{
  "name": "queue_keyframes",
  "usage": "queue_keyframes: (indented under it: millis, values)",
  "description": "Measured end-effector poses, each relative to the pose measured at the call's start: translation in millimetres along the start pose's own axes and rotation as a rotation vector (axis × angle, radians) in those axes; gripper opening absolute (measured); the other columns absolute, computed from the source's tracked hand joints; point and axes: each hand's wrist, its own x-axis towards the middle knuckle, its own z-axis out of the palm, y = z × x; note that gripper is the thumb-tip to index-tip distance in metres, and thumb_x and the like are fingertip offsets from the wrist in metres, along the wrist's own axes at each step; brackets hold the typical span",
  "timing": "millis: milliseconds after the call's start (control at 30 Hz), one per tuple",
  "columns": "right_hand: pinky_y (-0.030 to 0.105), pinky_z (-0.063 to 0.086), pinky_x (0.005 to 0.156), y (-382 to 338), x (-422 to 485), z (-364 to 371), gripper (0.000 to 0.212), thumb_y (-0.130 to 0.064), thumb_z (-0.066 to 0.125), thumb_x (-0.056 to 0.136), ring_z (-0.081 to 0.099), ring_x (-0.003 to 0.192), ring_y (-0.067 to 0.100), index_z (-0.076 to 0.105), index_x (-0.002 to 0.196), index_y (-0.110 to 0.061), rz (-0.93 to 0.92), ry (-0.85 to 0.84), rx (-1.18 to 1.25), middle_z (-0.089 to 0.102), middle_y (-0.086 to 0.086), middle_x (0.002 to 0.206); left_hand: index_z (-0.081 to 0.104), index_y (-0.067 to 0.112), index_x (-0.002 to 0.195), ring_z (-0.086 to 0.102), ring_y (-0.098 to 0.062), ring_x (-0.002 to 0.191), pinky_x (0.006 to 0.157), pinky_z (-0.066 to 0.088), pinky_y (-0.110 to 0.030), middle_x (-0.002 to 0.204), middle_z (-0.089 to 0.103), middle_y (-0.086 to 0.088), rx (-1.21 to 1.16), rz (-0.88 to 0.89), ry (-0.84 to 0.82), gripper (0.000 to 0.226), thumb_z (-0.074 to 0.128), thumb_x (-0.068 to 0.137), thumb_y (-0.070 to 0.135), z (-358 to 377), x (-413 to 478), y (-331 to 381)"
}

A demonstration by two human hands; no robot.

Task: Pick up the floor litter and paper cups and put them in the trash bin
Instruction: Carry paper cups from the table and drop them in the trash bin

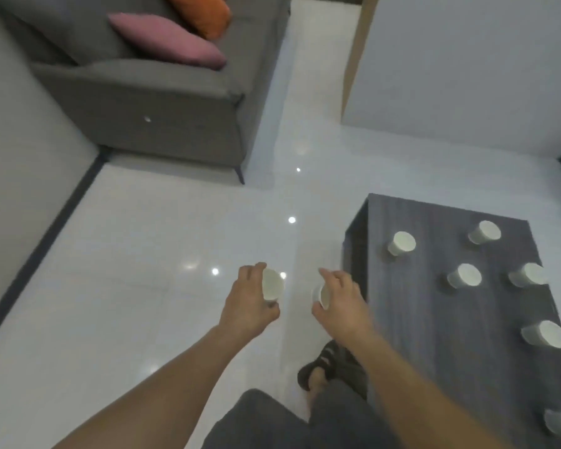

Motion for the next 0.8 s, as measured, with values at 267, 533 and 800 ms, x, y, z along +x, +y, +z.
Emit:
queue_keyframes:
  millis: [267,533,800]
  values:
    - [0.031,0.043,0.097,-144,-9,29,0.069,-0.035,0.058,0.088,0.039,0.125,0.022,0.027,0.149,-0.027,-0.526,-0.171,-0.138,0.034,0.000,0.143,0.023,0.022,0.146,0.048,-0.023,0.114,0.087,0.046,-0.032,0.136,0.031,-0.001,-0.027,-0.352,0.352,0.082,0.068,0.078,0.029,-96,-112,-98]
    - [0.028,0.043,0.096,-228,-14,36,0.071,-0.037,0.057,0.088,0.039,0.127,0.020,0.024,0.150,-0.022,-0.914,-0.342,-0.247,0.033,-0.003,0.144,0.023,0.023,0.147,0.043,-0.019,0.115,0.086,0.044,-0.028,0.133,0.032,0.001,-0.061,-0.694,0.607,0.080,0.063,0.079,0.038,-115,-190,-114]
    - [0.026,0.040,0.096,-290,-56,66,0.067,-0.035,0.060,0.087,0.038,0.129,0.018,0.032,0.146,-0.020,-1.248,-0.520,-0.307,0.032,-0.004,0.145,0.023,0.024,0.147,0.044,-0.019,0.116,0.088,0.043,-0.028,0.135,0.032,0.002,-0.153,-0.996,0.875,0.080,0.065,0.080,0.037,-107,-277,-112]
